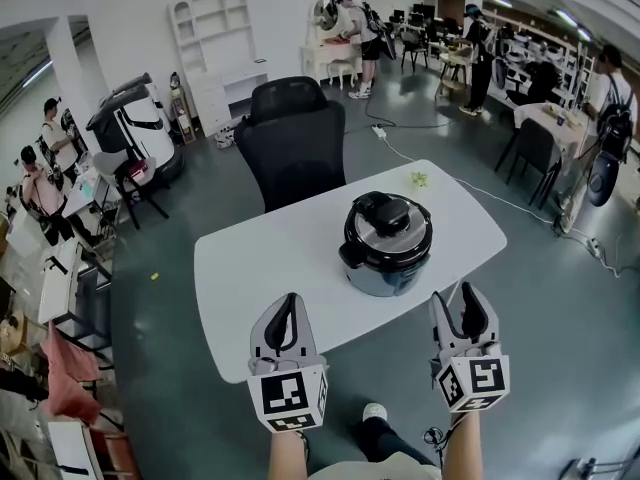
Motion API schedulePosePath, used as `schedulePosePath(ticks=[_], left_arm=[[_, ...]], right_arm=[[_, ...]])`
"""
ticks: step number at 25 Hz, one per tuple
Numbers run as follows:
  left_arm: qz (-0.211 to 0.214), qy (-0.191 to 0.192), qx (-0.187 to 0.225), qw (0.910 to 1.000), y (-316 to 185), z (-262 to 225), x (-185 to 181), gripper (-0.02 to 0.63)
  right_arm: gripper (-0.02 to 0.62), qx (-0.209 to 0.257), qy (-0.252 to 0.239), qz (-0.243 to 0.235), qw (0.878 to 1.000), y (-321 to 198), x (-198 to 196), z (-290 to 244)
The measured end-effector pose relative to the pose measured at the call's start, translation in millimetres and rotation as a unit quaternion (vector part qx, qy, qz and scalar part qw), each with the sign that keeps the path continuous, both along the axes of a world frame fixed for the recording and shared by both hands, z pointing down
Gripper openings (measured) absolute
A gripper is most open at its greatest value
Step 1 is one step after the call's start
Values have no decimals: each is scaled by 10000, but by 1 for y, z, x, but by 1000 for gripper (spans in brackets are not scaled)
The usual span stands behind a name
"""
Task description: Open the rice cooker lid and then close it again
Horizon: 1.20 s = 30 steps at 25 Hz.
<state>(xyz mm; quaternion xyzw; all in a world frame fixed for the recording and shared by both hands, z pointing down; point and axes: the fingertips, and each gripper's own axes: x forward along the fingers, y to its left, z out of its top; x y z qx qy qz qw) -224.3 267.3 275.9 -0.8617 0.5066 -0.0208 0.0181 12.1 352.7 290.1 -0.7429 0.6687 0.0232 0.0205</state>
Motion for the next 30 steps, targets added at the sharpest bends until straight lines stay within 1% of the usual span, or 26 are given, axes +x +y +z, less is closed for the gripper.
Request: schedulePosePath(ticks=[5,11,20,26,30], left_arm=[[-157,7,74,9998,-53,-7,52,14],[-301,-56,48,9995,-102,-7,95,14],[-455,-215,-155,9986,-159,16,110,14],[-511,-238,-213,9982,-219,17,119,14],[-447,-246,-289,9983,-265,32,134,14]], right_arm=[[245,-68,185,-269,9994,-65,52,-4],[250,-161,371,-638,9971,-126,92,-2],[259,-516,604,-988,9919,-194,109,25],[276,-848,858,-1356,9834,-255,110,36],[294,-1055,1051,-1493,9775,-298,118,53]])
